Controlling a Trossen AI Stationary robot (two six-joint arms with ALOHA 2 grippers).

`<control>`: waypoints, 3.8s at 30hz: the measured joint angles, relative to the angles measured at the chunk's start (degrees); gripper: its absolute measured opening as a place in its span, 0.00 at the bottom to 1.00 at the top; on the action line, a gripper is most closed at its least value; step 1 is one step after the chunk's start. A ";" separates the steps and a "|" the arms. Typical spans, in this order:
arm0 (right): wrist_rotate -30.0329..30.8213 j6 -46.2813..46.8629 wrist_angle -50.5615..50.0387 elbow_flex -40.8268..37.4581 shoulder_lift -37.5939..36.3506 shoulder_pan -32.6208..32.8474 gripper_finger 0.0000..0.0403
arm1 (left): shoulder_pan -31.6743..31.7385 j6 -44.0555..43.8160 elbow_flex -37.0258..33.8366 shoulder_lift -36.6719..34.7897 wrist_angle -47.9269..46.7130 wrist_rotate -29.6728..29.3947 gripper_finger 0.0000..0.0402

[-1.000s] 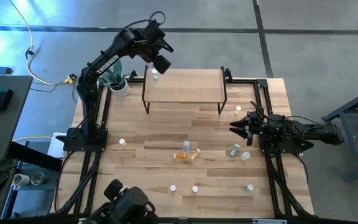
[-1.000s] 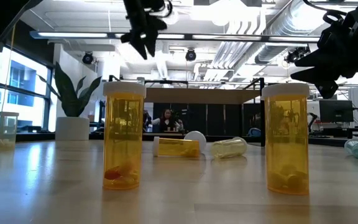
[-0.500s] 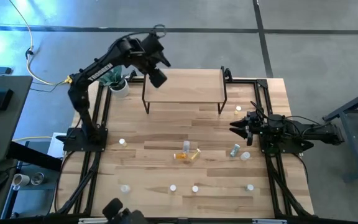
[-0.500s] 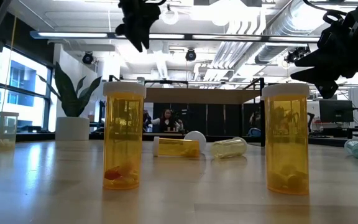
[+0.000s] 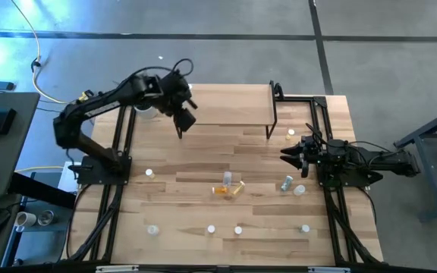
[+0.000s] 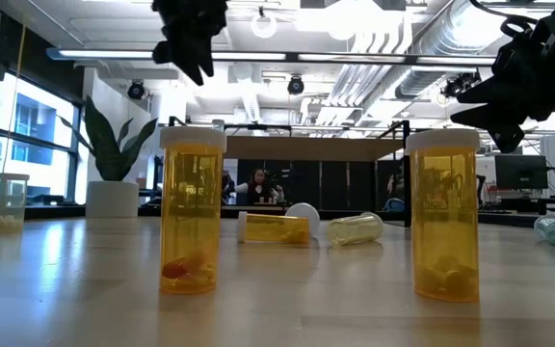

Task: Pick and place medicine bottles onto shelf by color
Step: Put the top right yellow pill bottle on the shelf

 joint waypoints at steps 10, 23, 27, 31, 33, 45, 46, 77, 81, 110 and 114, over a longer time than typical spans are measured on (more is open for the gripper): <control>0.25 6.72 4.04 -0.11 0.01 -0.04 0.39 | -7.41 -7.02 -14.09 -8.52 10.78 -0.23 0.42; 17.88 10.58 21.60 -0.11 0.01 -0.33 0.39 | -12.67 -11.35 -28.10 -11.70 26.91 3.12 0.42; 24.76 8.80 24.40 -0.09 0.01 -0.33 0.39 | -13.36 -10.05 -30.01 -11.70 29.06 3.44 0.42; 29.27 4.94 28.46 -0.09 0.01 -0.33 0.39 | -13.20 -8.58 -30.26 -11.72 29.77 3.43 0.42; 31.04 3.74 30.31 0.12 0.01 -0.33 0.39 | -12.93 -6.69 -30.26 -11.72 29.73 3.42 0.42; 37.98 0.85 6.76 14.91 1.32 -0.33 0.39 | -11.29 -2.36 -30.26 -11.72 29.77 3.39 0.42; 38.74 2.48 2.37 16.89 2.07 -0.33 0.39 | -11.31 -2.36 -30.26 -11.70 29.75 3.39 0.42; 27.13 24.54 -60.41 54.97 38.37 -19.53 0.39 | -11.31 -1.15 -30.26 -11.70 29.77 3.39 0.42; 20.19 24.48 -60.65 54.97 40.22 -26.10 0.39 | -11.36 -1.26 -30.26 -11.70 29.77 3.41 0.42; -14.95 2.53 -57.41 54.95 67.07 -63.28 0.39 | -11.36 -1.27 -30.26 -11.70 29.77 3.39 0.42; -15.19 3.19 -57.40 54.95 69.79 -63.25 0.39 | -11.36 -1.29 -30.26 -11.70 29.77 3.39 0.42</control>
